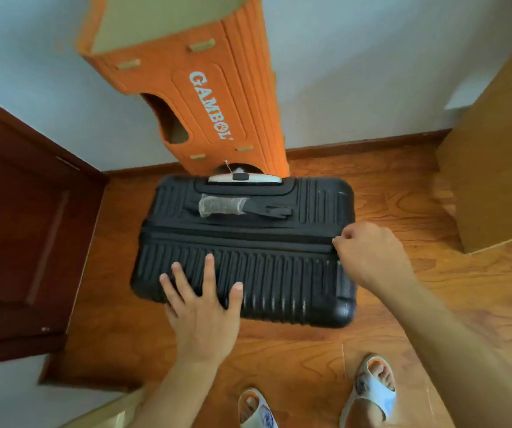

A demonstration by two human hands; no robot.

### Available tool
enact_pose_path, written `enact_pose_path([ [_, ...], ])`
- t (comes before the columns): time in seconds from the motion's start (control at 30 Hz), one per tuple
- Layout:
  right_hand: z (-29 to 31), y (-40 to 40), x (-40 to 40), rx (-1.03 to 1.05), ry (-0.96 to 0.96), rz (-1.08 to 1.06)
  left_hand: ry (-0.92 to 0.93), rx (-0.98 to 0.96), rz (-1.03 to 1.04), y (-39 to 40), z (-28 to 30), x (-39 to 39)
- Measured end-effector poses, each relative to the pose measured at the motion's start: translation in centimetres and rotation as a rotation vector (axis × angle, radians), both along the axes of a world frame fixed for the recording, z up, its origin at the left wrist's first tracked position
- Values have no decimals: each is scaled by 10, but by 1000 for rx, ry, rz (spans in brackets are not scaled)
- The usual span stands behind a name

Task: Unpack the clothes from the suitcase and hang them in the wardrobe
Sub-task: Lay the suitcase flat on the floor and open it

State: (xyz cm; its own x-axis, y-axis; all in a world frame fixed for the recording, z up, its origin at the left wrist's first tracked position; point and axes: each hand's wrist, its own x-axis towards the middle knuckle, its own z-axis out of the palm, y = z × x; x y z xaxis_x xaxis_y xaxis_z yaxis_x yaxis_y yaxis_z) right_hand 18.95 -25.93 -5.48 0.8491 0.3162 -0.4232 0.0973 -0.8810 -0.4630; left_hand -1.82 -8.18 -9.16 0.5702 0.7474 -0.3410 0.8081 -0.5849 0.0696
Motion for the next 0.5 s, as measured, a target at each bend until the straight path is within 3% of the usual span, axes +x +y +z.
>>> enact_pose_path([
  [0.2,19,95,-66,-99,-185,164,-36,-152,-54,-2,26,-17],
  [0.3,23,141,-101,-100,-183,216,-244,-234,-147,28,40,-58],
  [0.4,28,188,-124,-90,-149,215,-542,-341,154,102,32,-94],
  [0.43,28,207,-131,-97,-145,231,-580,-457,314,129,28,-101],
  [0.5,28,248,-143,-125,-165,290,-618,-875,508,165,15,-105],
])
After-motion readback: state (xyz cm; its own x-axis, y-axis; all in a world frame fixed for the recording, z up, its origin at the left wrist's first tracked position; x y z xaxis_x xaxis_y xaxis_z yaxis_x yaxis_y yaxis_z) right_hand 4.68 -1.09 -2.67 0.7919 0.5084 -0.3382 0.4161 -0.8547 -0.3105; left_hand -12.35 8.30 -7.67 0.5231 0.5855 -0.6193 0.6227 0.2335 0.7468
